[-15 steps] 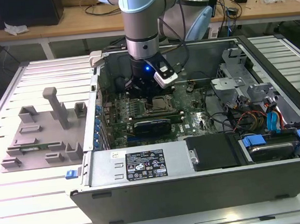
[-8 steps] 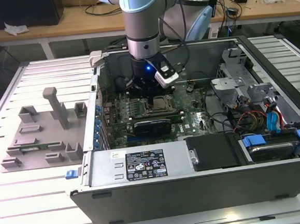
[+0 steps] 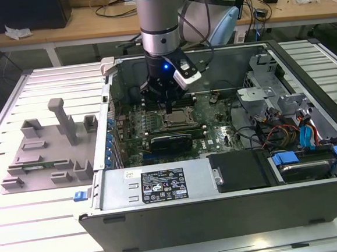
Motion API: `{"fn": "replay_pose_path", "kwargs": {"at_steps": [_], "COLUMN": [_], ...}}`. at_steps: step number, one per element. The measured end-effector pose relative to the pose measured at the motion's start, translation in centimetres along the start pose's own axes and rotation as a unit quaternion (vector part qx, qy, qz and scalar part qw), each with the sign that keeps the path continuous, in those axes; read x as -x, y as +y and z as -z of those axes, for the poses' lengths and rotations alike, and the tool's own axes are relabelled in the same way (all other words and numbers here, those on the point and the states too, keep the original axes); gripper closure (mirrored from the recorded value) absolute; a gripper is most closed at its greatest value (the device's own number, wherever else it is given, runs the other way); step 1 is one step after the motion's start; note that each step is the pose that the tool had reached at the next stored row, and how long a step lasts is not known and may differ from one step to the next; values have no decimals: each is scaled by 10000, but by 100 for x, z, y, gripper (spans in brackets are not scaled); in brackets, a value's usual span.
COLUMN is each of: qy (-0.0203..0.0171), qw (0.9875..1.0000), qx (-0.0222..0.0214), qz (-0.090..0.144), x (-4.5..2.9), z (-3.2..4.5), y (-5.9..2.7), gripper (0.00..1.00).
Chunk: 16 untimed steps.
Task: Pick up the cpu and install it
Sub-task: 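Close the cpu cover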
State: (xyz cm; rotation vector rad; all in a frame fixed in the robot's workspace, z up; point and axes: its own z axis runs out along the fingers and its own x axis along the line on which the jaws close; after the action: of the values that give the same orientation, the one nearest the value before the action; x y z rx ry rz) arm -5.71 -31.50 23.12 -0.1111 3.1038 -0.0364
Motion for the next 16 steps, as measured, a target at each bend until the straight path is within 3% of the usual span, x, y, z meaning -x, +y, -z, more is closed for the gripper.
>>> {"fn": "replay_pose_path", "kwargs": {"at_steps": [4,12,16], "qy": [-1,0,0], "qw": [10000,10000,10000], "qx": [-1,-2,-2], "qz": [1,0,0], "x": [1,239,258], "z": [13,5,4], "y": [0,-17,-43], "gripper": [89,89,89]}}
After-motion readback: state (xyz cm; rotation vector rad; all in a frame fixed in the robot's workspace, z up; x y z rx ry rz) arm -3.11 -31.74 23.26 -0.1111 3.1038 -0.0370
